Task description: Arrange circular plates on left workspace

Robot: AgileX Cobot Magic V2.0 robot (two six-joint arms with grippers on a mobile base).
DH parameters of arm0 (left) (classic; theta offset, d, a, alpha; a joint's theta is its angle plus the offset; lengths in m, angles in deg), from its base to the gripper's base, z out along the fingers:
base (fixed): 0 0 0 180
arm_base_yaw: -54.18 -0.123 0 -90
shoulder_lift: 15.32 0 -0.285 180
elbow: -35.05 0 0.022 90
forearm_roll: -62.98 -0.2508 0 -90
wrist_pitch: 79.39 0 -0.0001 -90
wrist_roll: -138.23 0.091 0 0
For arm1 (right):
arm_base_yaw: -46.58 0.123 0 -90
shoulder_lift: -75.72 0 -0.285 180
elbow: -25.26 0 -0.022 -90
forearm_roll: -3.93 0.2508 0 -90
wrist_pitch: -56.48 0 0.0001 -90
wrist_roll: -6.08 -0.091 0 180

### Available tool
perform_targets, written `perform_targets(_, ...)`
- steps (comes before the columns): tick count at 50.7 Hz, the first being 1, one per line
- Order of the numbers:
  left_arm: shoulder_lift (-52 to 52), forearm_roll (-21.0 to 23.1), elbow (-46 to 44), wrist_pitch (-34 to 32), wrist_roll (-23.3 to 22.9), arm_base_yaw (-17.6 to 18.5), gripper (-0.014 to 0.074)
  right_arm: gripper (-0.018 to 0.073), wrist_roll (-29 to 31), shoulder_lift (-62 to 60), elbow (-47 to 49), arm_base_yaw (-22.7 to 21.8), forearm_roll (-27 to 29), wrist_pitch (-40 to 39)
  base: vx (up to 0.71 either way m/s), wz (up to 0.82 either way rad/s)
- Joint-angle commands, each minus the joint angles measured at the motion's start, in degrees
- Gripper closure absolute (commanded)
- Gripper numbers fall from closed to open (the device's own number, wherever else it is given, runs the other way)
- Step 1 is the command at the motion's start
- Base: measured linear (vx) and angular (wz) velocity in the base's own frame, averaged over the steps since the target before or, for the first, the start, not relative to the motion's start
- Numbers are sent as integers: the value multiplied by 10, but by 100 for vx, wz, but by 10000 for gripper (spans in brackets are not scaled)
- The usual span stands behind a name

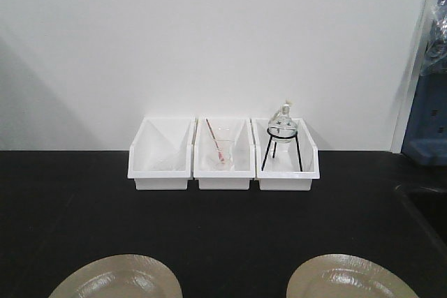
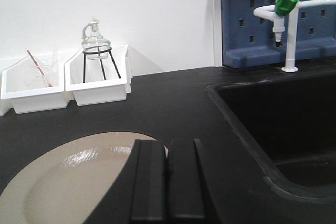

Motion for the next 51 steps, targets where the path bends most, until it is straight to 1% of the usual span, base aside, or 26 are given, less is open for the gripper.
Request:
perform_targets(1,3,0,10,-49,-6,4,596,560,5,-5,-13,0,-7,-45,-6,-6)
perform_targets(27,3,0,10,-49,-6,4,596,560,5,-5,-13,0,-7,-52,-2,-2)
perform_targets(29,3,1,6,-58,-5,4,596,560,5,-5,-13,0,-7,-53,0,0)
perform_targets(34,3,0,5,-94,-5,4,596,560,1,-5,-11,0,-4,-101,0,0)
perform_targets(36,3,0,5,-107,-5,4,596,560,-13,-5,-11,0,10,-128,0,0)
perform_targets(39,3,6,5,-147,-9,4,596,560,-48,-5,-6,0,36,-154,0,0)
perform_targets(40,3,12,5,-158,-15,4,596,560,-61,-5,-1,0,43,-155,0,0)
perform_targets(41,3,24,5,-174,-31,4,596,560,-73,-5,6,0,46,-154,0,0)
perform_targets(43,3,50,3,-195,-73,5,596,560,-95,-5,20,0,55,-146,0,0)
perform_targets(45,3,87,-8,-195,-132,5,596,560,-124,-1,40,0,64,-130,0,0)
perform_targets(47,3,112,-24,-172,-174,5,596,560,-145,7,61,0,64,-111,0,0)
perform_targets(48,3,119,-31,-165,-187,5,596,560,-154,14,74,0,64,-97,0,0)
perform_targets(49,2,122,-44,-135,-201,5,596,560,-158,23,83,0,64,-83,0,0)
perform_targets(51,-6,117,-65,-85,-212,5,596,560,-165,42,113,0,64,-56,0,0)
